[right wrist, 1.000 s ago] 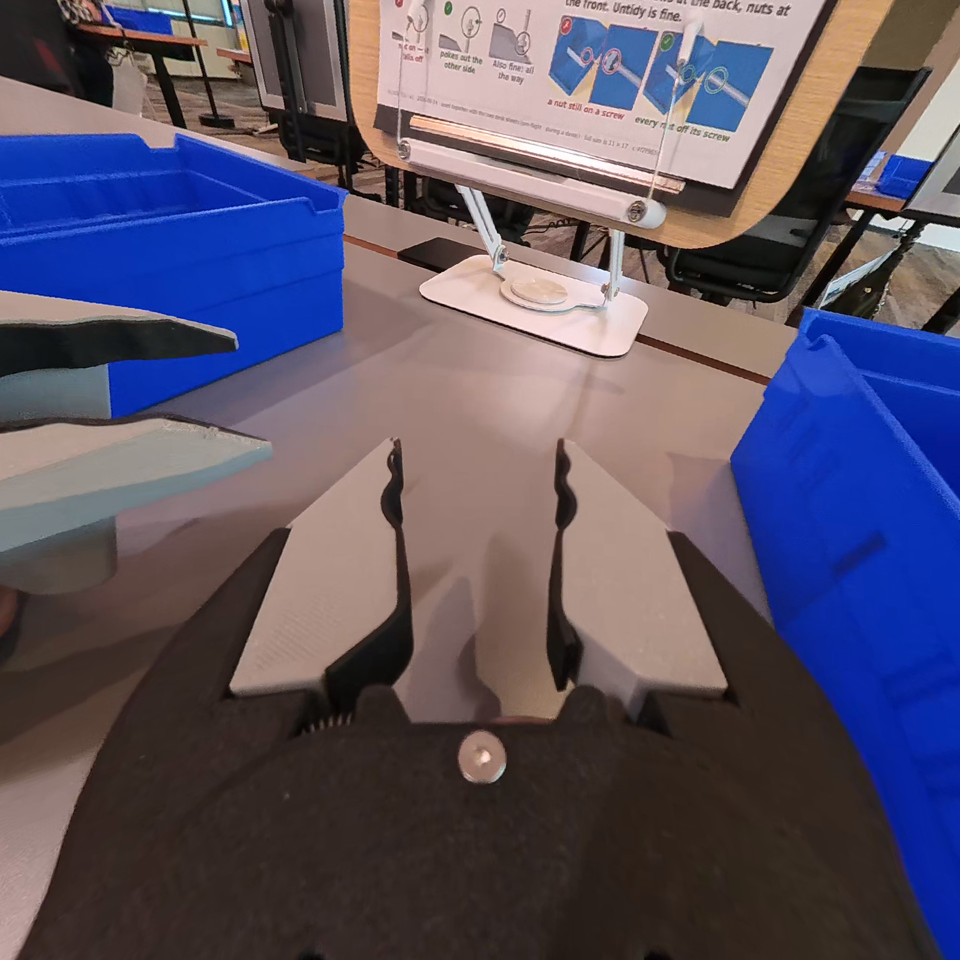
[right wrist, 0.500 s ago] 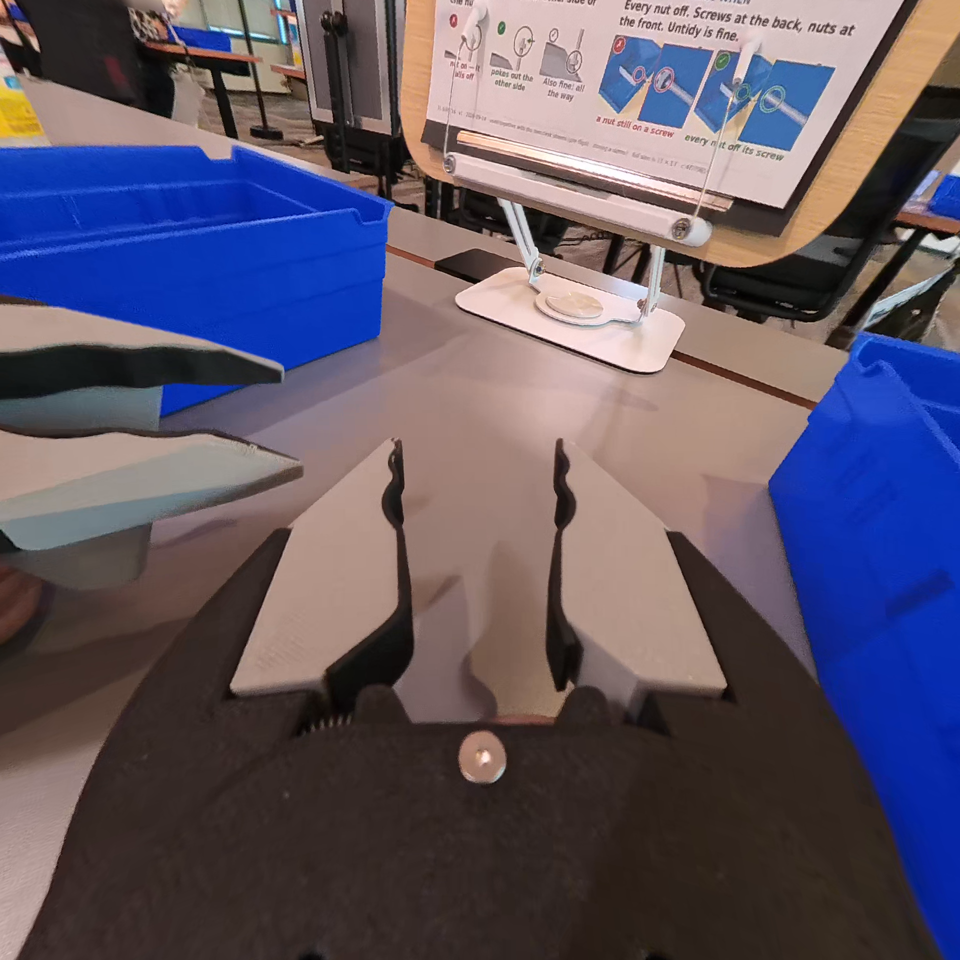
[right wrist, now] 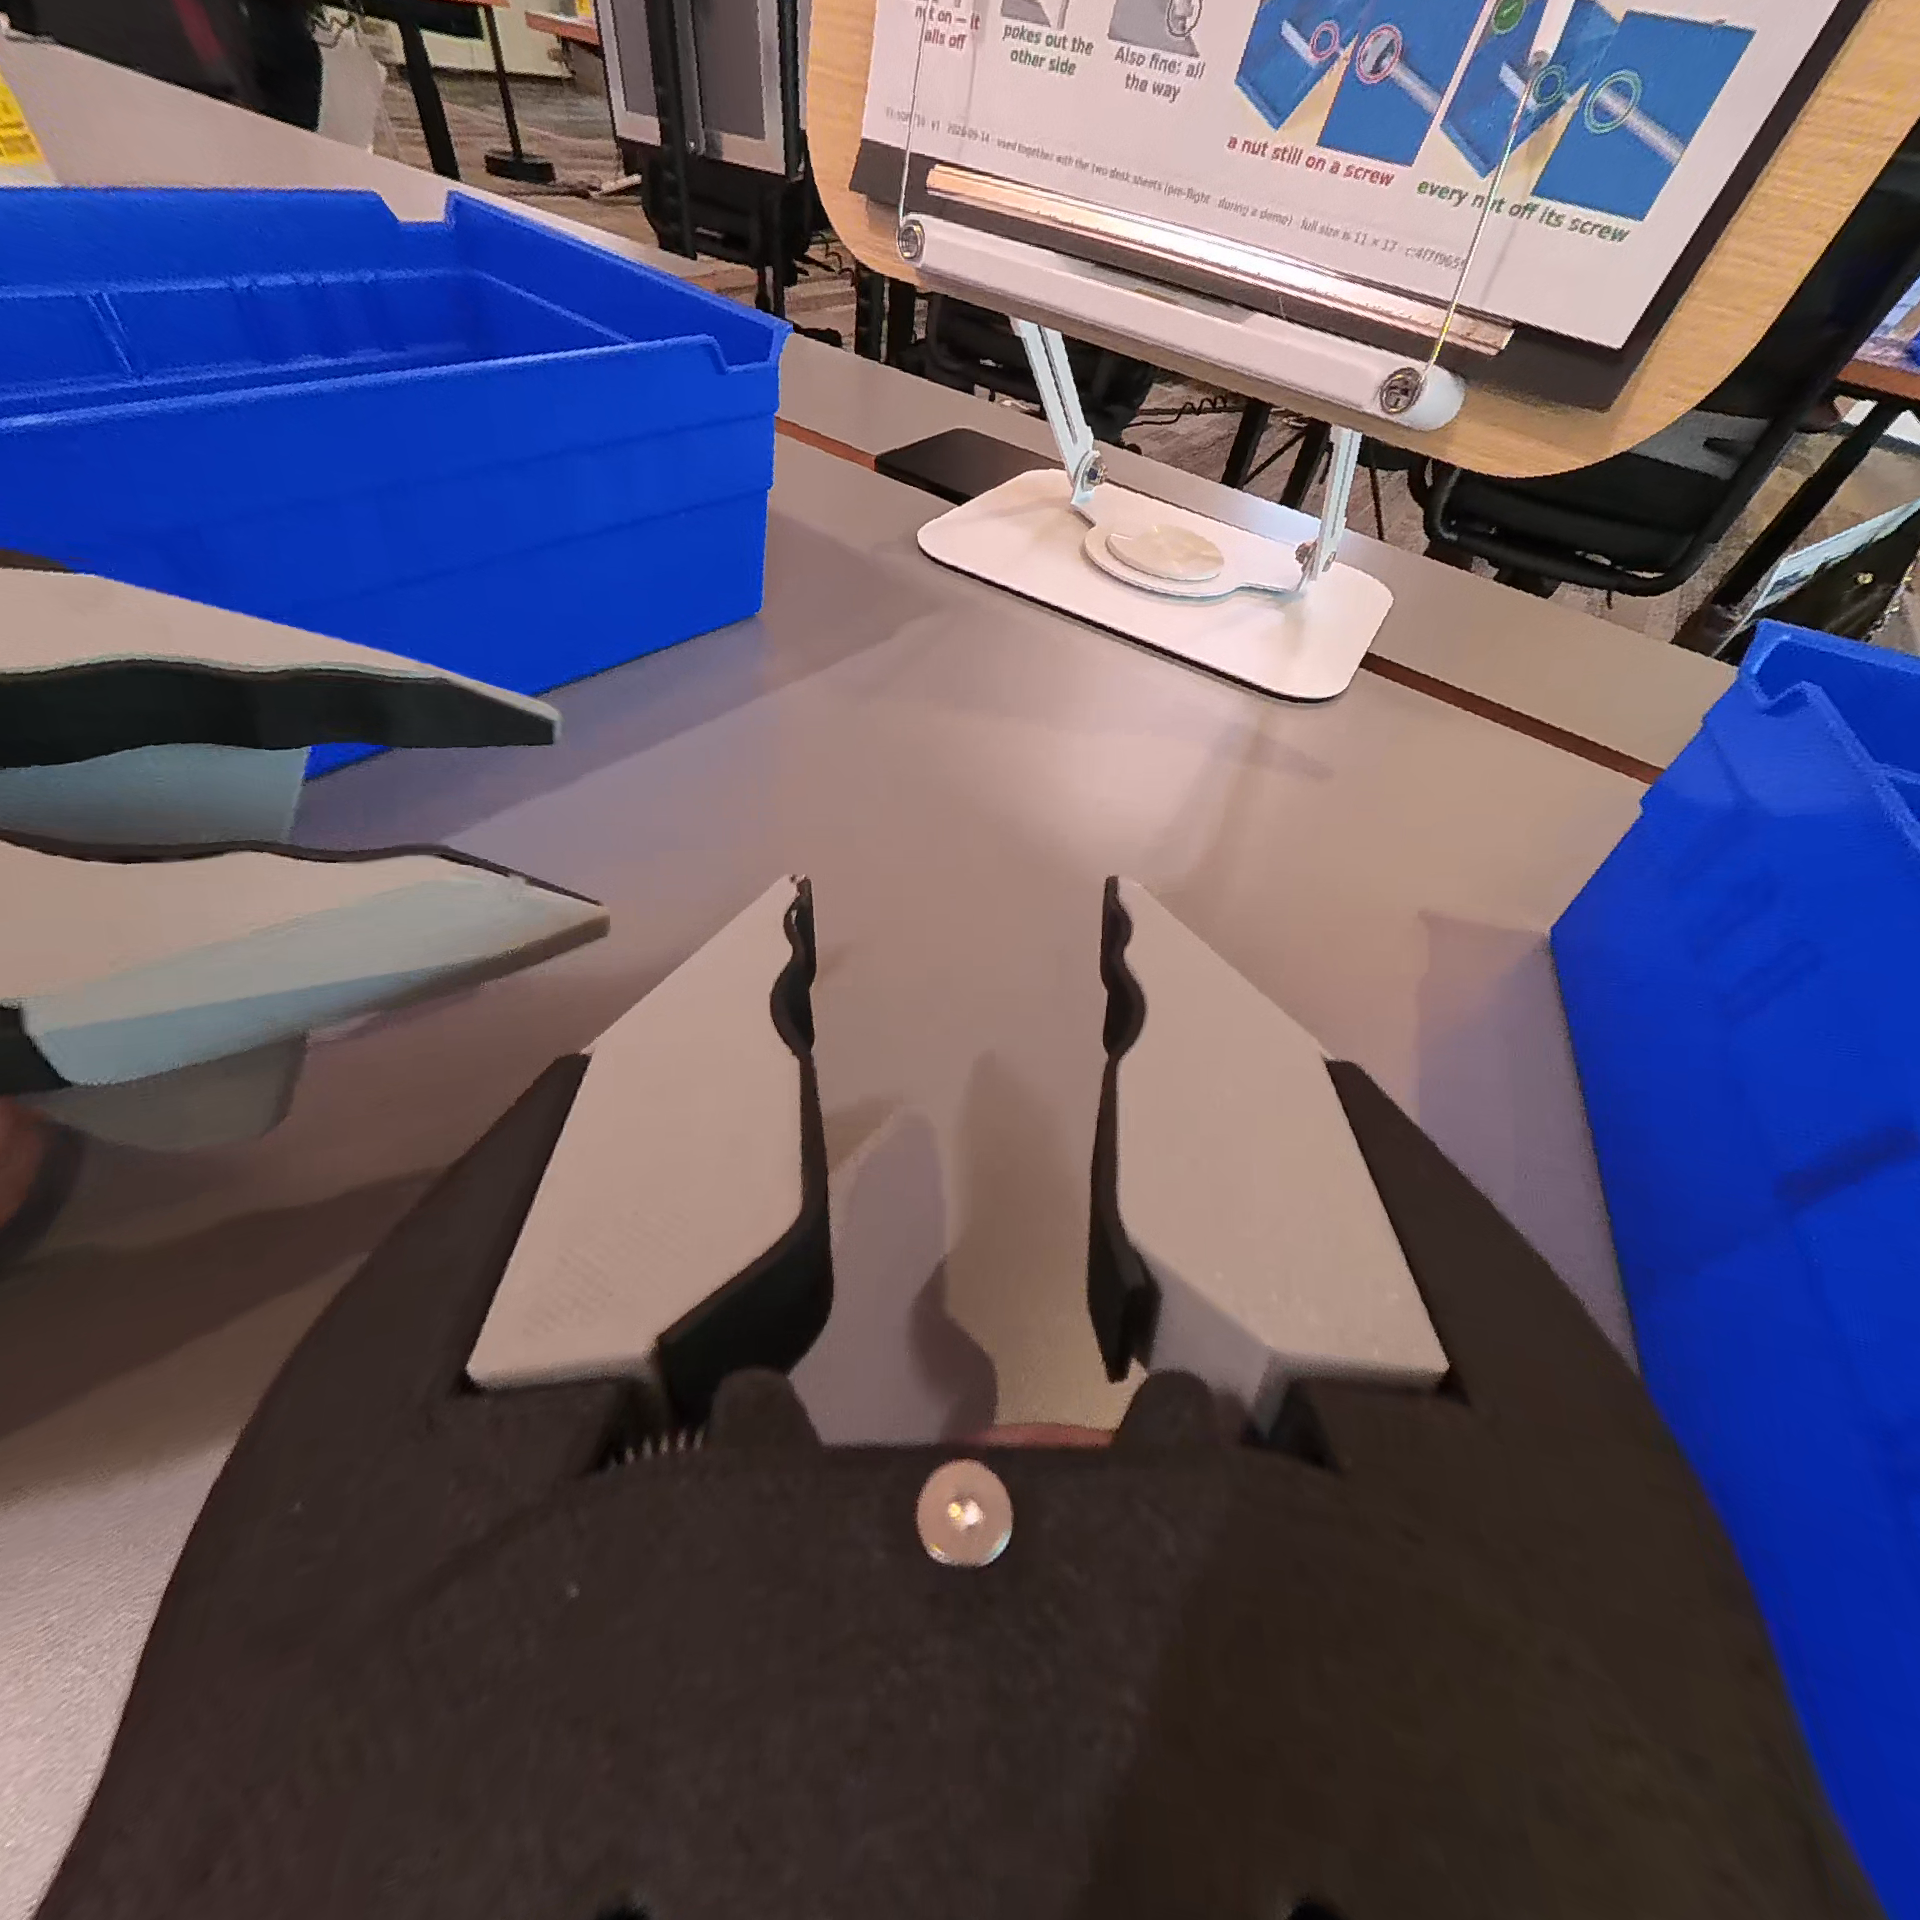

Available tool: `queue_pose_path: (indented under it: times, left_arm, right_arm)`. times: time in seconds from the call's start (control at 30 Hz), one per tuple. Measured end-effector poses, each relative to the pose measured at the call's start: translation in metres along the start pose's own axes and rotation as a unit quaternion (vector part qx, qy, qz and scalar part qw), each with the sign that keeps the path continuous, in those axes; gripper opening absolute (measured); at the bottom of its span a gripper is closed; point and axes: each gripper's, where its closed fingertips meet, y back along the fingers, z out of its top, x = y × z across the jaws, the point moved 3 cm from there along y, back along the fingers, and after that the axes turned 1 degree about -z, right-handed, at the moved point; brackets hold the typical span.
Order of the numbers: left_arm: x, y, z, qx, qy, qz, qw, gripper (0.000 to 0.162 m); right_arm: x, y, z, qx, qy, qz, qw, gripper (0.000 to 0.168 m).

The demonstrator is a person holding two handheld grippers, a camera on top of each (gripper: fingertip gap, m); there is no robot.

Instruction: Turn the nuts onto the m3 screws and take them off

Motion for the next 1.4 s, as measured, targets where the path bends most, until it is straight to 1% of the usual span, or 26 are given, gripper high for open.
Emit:
queue_pose_path:
  times: [0.13, 0.2, 0.27, 0.3, 0.33, 0.4, 0.43, 0.5, 0.53, 0.63, 0.73, 0.8, 0.87, 0.93, 1.03, 1.17, 1.2, 1.27, 1.37, 1.4]
  left_arm:
    - [-0.002, 0.018, -0.01, 0.037, -0.008, 0.0, 0.999, 0.042]
    - [0.002, 0.038, -0.002, 0.034, -0.017, 0.001, 0.999, 0.04]
    - [0.017, 0.061, 0.012, 0.038, -0.031, 0.013, 0.999, 0.031]
    - [0.03, 0.072, 0.018, 0.049, -0.031, 0.018, 0.998, 0.029]
    - [0.043, 0.083, 0.025, 0.067, -0.024, 0.015, 0.997, 0.03]
    - [0.075, 0.1, 0.035, 0.103, -0.015, 0.014, 0.994, 0.037]
    - [0.095, 0.107, 0.036, 0.124, -0.023, 0.031, 0.992, 0.038]
    - [0.136, 0.115, 0.029, 0.176, -0.033, 0.064, 0.982, 0.038]
    - [0.151, 0.118, 0.021, 0.207, -0.029, 0.067, 0.976, 0.038]
    - [0.186, 0.115, -0.009, 0.287, -0.012, 0.08, 0.954, 0.037]
    - [0.195, 0.107, -0.038, 0.343, -0.001, 0.07, 0.937, 0.035]
    - [0.201, 0.102, -0.054, 0.374, 0.0, 0.072, 0.925, 0.027]
    - [0.206, 0.098, -0.067, 0.406, 0.004, 0.073, 0.911, 0.032]
    - [0.207, 0.094, -0.074, 0.427, 0.011, 0.062, 0.902, 0.035]
    - [0.206, 0.088, -0.077, 0.433, 0.013, 0.052, 0.9, 0.04]
    - [0.211, 0.084, -0.092, 0.461, 0.014, 0.054, 0.886, 0.041]
    - [0.211, 0.081, -0.09, 0.45, 0.023, 0.049, 0.892, 0.037]
    - [0.211, 0.079, -0.092, 0.447, 0.044, 0.04, 0.893, 0.039]
    - [0.211, 0.075, -0.093, 0.429, 0.084, 0.025, 0.899, 0.03]
    - [0.214, 0.075, -0.093, 0.425, 0.088, 0.034, 0.9, 0.023]
  right_arm:
    - [0.0, 0.0, 0.0, 0.0, -0.005, 0.005, 1.0, 0.053]
    - [0.001, 0.0, 0.0, 0.002, 0.0, 0.009, 1.0, 0.053]
    - [0.004, -0.001, -0.001, 0.008, 0.009, 0.011, 1.0, 0.053]
    - [0.005, -0.002, -0.002, 0.011, 0.014, 0.012, 1.0, 0.053]
    - [0.007, -0.003, -0.002, 0.012, 0.018, 0.014, 1.0, 0.053]
    - [0.011, -0.004, -0.001, 0.011, 0.023, 0.019, 0.999, 0.053]
    - [0.012, -0.004, -0.001, 0.012, 0.025, 0.021, 0.999, 0.053]
    - [0.014, -0.005, -0.001, 0.013, 0.025, 0.025, 0.999, 0.053]
    - [0.015, -0.005, -0.001, 0.013, 0.024, 0.028, 0.999, 0.053]
    - [0.017, -0.005, -0.001, 0.013, 0.02, 0.034, 0.999, 0.053]
    - [0.018, -0.005, 0.0, 0.011, 0.02, 0.035, 0.999, 0.053]
    - [0.018, -0.004, 0.0, 0.011, 0.019, 0.036, 0.999, 0.053]
    - [0.017, -0.005, 0.0, 0.012, 0.016, 0.038, 0.999, 0.053]
    - [0.017, -0.006, -0.001, 0.014, 0.011, 0.041, 0.999, 0.053]
    - [0.017, -0.007, 0.0, 0.015, 0.008, 0.044, 0.999, 0.053]
    - [0.019, -0.007, 0.0, 0.011, 0.014, 0.045, 0.999, 0.053]
    - [0.019, -0.006, 0.001, 0.009, 0.015, 0.046, 0.999, 0.053]
    - [0.019, -0.005, 0.001, 0.007, 0.016, 0.045, 0.999, 0.053]
    - [0.019, -0.005, 0.001, 0.007, 0.016, 0.046, 0.999, 0.053]
    - [0.019, -0.005, 0.001, 0.007, 0.016, 0.046, 0.999, 0.053]
